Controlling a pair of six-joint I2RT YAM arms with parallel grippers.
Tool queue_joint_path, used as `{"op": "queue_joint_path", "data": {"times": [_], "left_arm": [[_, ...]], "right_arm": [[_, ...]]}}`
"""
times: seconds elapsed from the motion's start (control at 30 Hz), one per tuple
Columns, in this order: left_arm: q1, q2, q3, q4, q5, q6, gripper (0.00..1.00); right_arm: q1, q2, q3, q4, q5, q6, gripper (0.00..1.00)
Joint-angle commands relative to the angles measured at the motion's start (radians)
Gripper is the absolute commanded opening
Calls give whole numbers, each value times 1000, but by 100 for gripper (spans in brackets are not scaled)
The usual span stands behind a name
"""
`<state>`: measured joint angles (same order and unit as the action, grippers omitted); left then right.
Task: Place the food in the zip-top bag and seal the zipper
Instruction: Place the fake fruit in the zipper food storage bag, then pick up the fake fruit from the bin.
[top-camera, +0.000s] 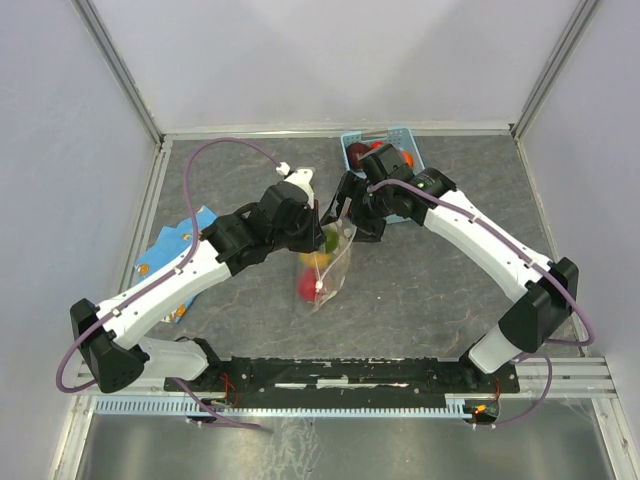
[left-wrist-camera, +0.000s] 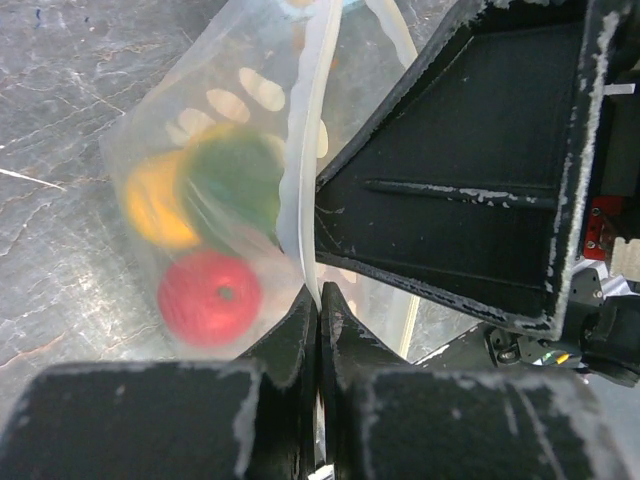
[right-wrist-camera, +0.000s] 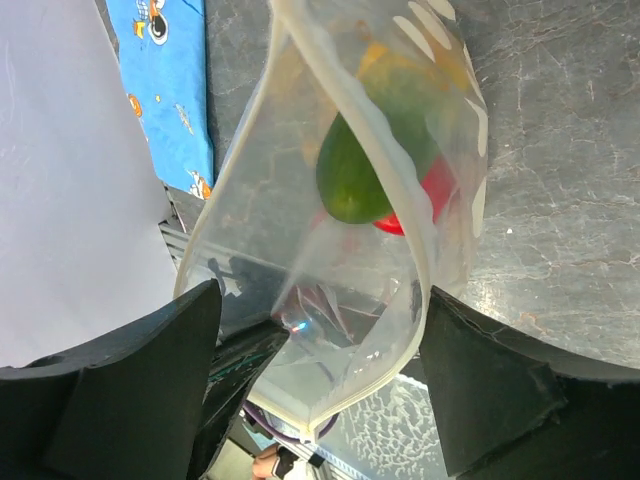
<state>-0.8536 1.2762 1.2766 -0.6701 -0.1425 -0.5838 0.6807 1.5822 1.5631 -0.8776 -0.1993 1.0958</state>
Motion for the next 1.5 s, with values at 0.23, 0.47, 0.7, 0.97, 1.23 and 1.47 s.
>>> {"op": "queue_joint_path", "data": {"times": [0.23,0.47,0.7,0.97,1.23,1.47], "left_arm": [[-4,-18,-2,36,-36,-39,3],[-4,-29,16,-1,-120,-2,3],[0,-37,48,-55,-244,63,3],[50,-31,53,-92,-282,82,3],[78,-22,132,-110,-229,115,3],[91,6,173,-148,-230,154,3]], "right_arm": [[5,-21,121,-93,39,-150,85],[6,-99,40,-70,136,-355,81],[-2,-111,63,-41,173,-568,81],[-151,-125,80,51,167,-673,79],[-272,-8,101,78,182,-764,80],[-303,165,141,136,191,-766,82]]}}
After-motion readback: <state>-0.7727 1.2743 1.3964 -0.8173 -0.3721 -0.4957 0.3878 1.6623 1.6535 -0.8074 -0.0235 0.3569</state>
